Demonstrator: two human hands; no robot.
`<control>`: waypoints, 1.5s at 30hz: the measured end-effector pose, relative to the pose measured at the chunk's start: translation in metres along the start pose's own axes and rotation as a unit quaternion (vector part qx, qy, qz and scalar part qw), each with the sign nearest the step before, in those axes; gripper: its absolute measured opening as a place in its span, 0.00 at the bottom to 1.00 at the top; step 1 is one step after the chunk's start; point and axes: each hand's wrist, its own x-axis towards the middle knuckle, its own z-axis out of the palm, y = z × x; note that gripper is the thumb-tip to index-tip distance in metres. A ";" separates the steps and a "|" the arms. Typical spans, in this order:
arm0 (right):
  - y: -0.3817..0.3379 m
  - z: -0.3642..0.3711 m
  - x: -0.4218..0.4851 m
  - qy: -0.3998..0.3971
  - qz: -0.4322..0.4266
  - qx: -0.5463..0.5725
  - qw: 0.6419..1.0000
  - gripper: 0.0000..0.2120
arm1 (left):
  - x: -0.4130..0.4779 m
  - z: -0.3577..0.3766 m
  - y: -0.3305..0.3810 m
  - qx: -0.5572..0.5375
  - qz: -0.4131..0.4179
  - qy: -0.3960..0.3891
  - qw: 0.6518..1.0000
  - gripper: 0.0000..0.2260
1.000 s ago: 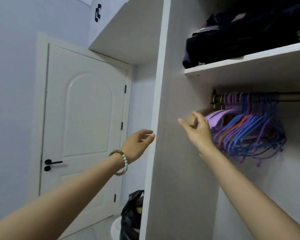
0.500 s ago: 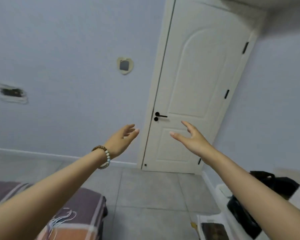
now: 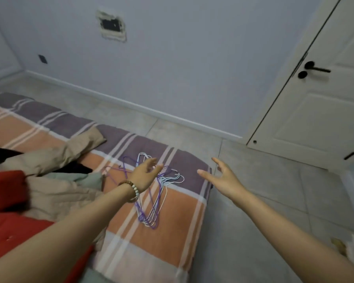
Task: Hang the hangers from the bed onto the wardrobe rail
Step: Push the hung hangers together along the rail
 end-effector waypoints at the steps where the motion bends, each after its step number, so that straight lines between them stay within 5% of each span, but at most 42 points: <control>1: 0.009 0.021 0.009 -0.008 0.006 0.002 1.000 0.37 | 0.005 -0.002 -0.022 0.004 -0.017 0.000 1.000 0.22; 18: 0.182 0.278 0.101 -0.105 0.119 0.037 0.987 0.30 | 0.062 0.051 -0.288 -0.028 -0.241 0.029 0.970 0.23; 31: 0.236 0.343 0.140 -0.049 0.179 0.126 0.975 0.17 | 0.091 0.092 -0.341 -0.143 -0.241 0.062 0.958 0.12; 35: 0.248 0.352 0.126 -0.023 0.178 0.135 0.975 0.12 | 0.086 0.097 -0.343 -0.088 -0.228 0.063 0.968 0.12; 41: 0.247 0.346 0.142 0.033 0.234 0.221 0.946 0.24 | 0.099 0.106 -0.333 -0.105 -0.196 0.063 0.973 0.22; 45: 0.245 0.348 0.137 -0.007 0.234 0.234 0.944 0.04 | 0.098 0.112 -0.339 -0.135 -0.209 0.059 0.967 0.26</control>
